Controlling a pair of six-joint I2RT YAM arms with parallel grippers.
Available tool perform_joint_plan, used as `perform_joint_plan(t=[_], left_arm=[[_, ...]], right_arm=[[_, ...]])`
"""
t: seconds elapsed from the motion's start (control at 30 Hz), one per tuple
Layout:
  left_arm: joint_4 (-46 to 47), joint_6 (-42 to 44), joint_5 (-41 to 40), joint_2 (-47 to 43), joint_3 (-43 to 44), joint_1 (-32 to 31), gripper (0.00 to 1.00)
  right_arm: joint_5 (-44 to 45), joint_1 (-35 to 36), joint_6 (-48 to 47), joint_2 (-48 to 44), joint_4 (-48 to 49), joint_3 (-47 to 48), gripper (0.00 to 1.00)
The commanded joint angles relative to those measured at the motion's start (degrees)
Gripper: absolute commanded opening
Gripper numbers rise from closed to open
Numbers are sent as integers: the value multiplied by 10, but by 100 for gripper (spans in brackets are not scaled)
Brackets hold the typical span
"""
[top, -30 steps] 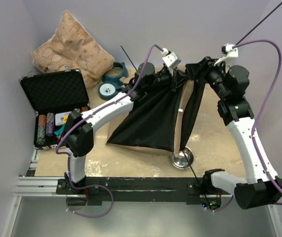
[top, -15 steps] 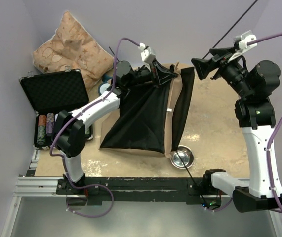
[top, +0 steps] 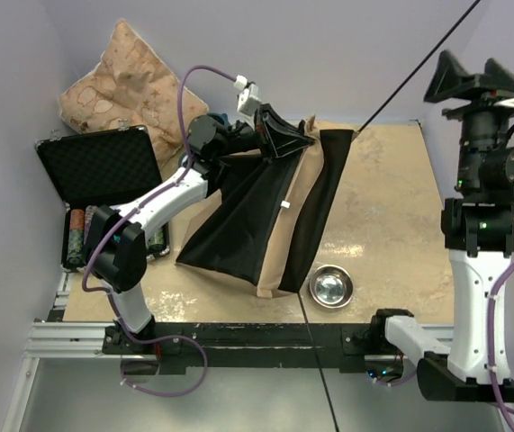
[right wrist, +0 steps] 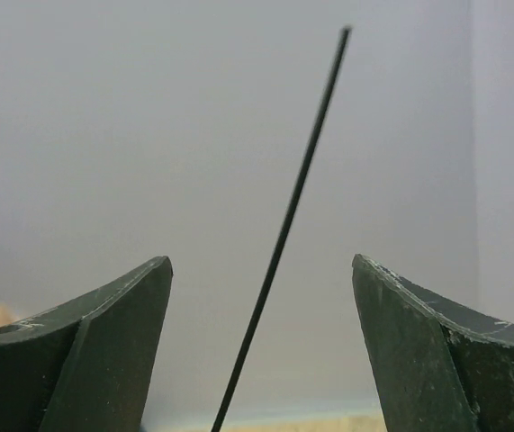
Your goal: Set up the pet tent
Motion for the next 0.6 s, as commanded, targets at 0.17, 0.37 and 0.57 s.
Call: perform_joint_plan(t=[0.17,0.37,0.57], left_arm=[[67,-16,21,-50,-21,10,0],[67,-17,21,-52,-26,14,0],[68,-18,24,-51,-29,15,0]], right_arm=[[-44,-105,85,96,126,85,83],[-147,-113,109,115,172,106,75],[-152,-113,109,124,173,112,70]])
